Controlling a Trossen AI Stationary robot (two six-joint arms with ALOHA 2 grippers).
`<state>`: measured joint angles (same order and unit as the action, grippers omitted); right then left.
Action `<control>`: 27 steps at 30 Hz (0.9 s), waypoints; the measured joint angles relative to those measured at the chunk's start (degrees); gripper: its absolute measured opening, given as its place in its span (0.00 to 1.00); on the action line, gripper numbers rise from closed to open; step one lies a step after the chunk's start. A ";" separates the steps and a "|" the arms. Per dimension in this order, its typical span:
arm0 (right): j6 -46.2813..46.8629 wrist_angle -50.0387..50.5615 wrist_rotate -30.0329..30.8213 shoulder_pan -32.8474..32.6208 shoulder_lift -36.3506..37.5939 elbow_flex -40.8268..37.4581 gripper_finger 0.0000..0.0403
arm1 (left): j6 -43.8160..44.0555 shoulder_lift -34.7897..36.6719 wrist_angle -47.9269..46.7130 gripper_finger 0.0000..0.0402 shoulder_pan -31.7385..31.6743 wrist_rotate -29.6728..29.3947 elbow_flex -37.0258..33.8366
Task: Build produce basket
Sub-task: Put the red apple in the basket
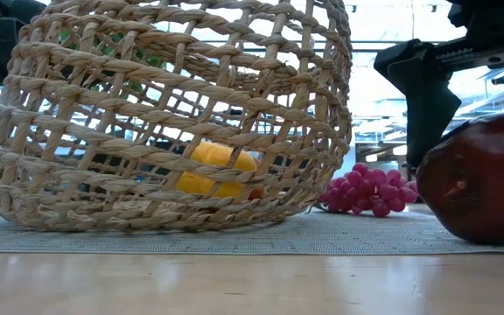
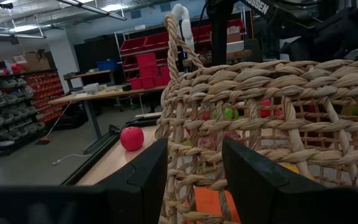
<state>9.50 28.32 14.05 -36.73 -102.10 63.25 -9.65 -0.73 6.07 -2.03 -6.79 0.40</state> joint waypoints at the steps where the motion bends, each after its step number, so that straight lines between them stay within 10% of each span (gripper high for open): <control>1: -0.02 0.26 0.22 0.00 -0.02 0.19 0.86 | 0.02 0.00 0.02 0.40 -0.02 0.00 0.00; 27: 9.03 29.13 6.56 0.50 -0.02 21.79 0.86 | 0.00 -0.01 0.00 0.40 -0.01 0.02 0.00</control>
<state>18.52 57.46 20.61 -36.23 -102.13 85.04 -9.65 -0.75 6.07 -2.04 -6.76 0.40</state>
